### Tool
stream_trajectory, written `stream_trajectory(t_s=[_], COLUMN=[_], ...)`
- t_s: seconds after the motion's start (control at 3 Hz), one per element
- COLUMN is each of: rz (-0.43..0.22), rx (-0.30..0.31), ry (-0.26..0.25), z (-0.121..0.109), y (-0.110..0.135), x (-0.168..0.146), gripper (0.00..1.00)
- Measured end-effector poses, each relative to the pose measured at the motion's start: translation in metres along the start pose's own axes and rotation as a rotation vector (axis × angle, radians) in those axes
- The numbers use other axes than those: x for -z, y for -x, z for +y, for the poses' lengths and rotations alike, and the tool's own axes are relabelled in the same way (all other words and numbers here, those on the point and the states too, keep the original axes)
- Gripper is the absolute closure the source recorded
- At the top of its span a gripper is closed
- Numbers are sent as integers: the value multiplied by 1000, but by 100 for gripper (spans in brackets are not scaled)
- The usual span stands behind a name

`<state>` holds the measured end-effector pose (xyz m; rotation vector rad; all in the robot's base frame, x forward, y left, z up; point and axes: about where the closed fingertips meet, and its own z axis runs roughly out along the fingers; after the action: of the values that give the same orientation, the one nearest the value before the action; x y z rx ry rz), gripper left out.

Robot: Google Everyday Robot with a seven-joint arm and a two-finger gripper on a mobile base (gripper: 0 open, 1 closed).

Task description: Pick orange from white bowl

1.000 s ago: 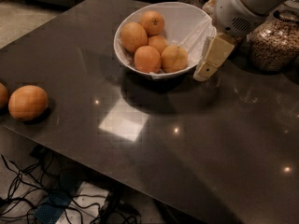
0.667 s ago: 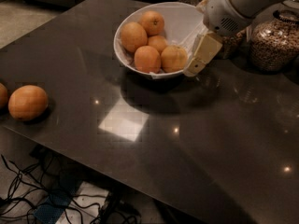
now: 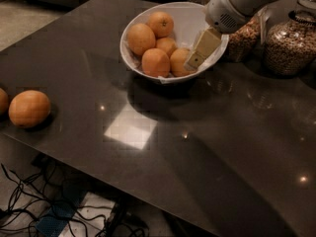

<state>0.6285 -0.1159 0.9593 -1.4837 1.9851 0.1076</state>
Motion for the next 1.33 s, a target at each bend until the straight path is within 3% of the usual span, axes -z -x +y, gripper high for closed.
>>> stream_trajectory(t_s=[0.33,1.0,1.33], rz=[-4,9,33], rx=[-41,-94,-91], ry=[5,16,12], z=[-11,-18,-21], y=[4,0,-5], x=[-11,-30,-41], gripper=[0,18,13])
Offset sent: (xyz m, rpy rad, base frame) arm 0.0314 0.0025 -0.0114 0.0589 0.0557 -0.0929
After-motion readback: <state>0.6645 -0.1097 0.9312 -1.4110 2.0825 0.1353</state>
